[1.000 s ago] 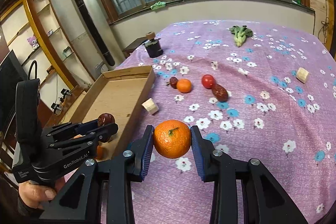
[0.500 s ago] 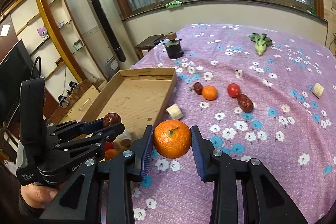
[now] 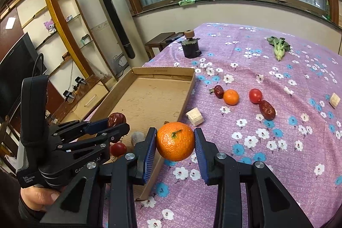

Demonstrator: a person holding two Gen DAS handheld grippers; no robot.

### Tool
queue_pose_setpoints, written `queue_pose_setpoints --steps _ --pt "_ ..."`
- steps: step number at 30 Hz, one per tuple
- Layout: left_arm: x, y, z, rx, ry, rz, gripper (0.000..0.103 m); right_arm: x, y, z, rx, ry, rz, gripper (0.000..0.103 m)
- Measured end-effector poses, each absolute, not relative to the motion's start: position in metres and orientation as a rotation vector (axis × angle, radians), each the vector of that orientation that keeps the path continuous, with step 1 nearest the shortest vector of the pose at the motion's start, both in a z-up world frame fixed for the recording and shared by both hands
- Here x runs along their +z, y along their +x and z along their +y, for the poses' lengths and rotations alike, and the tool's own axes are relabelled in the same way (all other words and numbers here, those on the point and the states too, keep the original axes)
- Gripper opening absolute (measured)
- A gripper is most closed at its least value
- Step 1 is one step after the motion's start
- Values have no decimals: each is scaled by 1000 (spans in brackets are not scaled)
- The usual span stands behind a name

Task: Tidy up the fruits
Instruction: 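Carry the date over the tray while the right tool carries the tangerine there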

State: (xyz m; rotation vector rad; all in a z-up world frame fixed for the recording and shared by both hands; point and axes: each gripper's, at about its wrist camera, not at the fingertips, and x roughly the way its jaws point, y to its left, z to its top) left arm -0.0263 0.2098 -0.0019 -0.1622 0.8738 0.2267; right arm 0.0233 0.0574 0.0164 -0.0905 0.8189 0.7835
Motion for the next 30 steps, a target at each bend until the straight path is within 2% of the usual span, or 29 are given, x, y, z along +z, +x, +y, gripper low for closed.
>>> queue_pose_setpoints --steps 30 --pt "-24 -21 298 328 -304 909 28 -19 46 159 880 -165 893 35"
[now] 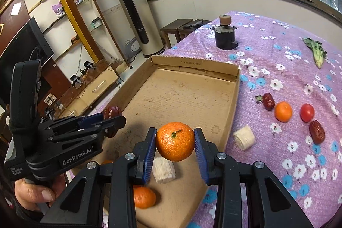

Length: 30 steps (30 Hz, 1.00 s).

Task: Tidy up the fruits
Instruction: 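Carry the date over the tray while the right tool carries the tangerine there, then open the left gripper releasing the date while the right releases the tangerine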

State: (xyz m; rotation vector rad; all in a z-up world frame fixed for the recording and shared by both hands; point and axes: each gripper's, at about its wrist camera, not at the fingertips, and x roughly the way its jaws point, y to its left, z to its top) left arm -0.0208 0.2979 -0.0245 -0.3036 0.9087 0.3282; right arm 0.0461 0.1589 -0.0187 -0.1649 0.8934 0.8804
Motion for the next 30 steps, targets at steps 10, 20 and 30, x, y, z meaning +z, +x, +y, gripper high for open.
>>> queue_pose_setpoints --steps 10,20,30 --pt "-37 -12 301 332 -301 952 28 -47 57 186 888 -216 949 35" --pt "-51 -7 293 351 -265 1019 37 -68 58 198 876 -290 991 39" --pt "-24 -26 287 361 -269 948 58 -44 52 170 881 -218 947 46"
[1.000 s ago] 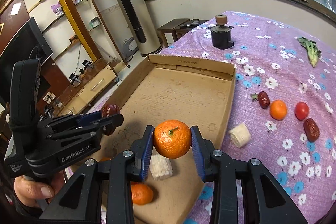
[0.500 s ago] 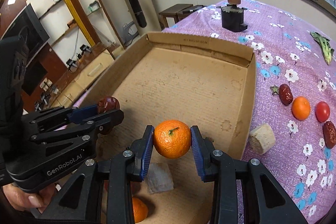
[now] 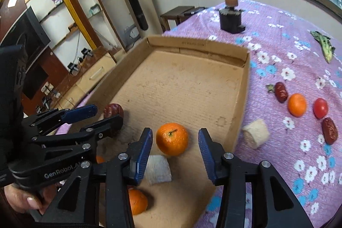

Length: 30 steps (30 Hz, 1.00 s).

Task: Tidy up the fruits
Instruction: 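Open the left gripper releasing the date while the right releases the tangerine, then move the left tool to another red date and close on it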

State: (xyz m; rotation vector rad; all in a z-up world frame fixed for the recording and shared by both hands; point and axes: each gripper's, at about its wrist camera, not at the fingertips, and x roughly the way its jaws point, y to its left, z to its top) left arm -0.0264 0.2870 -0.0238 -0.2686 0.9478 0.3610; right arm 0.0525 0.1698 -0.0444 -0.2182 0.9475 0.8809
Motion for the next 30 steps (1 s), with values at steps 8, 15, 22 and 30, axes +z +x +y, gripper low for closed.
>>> queue_pose_setpoints --steps 8,15,22,30 --pt "-7 -22 253 286 -234 921 58 -20 44 110 831 -146 899 46" --pt "1 -12 212 201 -193 921 58 -16 51 46 727 -98 891 46" --pt "5 -1 172 128 -144 929 58 -12 60 -6 642 -53 878 46" --pt "3 22 132 35 -131 949 58 -17 75 -51 566 -17 879 46"
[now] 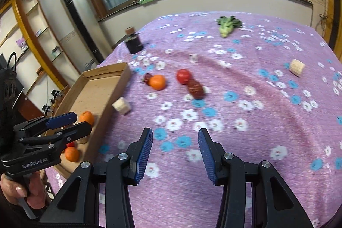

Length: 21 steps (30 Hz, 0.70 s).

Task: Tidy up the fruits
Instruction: 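Move the left tool to another red date and close on it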

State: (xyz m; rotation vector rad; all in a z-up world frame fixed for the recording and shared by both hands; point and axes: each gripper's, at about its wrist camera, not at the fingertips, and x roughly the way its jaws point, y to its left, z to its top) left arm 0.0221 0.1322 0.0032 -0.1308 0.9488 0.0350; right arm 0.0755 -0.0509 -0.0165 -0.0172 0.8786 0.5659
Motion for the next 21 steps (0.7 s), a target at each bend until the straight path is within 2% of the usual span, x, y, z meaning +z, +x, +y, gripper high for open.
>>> queue_pose_setpoints --steps 21 --pt "-48 158 55 -64 -182 1063 57 -28 205 -184 229 105 880 48"
